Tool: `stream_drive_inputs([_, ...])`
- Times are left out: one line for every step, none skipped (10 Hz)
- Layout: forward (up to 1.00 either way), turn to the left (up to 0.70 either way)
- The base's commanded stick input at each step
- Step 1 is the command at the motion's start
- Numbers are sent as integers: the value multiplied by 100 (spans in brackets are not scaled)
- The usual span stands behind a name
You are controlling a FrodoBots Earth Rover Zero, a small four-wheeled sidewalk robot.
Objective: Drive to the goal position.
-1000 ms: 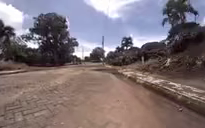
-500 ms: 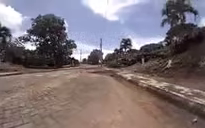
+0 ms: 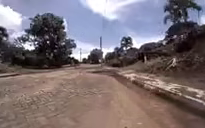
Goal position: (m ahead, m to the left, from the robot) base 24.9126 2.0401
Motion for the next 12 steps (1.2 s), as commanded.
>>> stream_drive_inputs([70,0])
stream_drive_inputs([70,0])
stream_drive_inputs([70,2])
stream_drive_inputs([70,17])
stream_drive_inputs([70,19])
stream_drive_inputs([70,3])
stream_drive_inputs([70,26])
stream_drive_inputs([70,16])
stream_drive_inputs([70,5])
stream_drive_inputs([70,0])
stream_drive_inputs([70,0])
stream_drive_inputs([70,0])
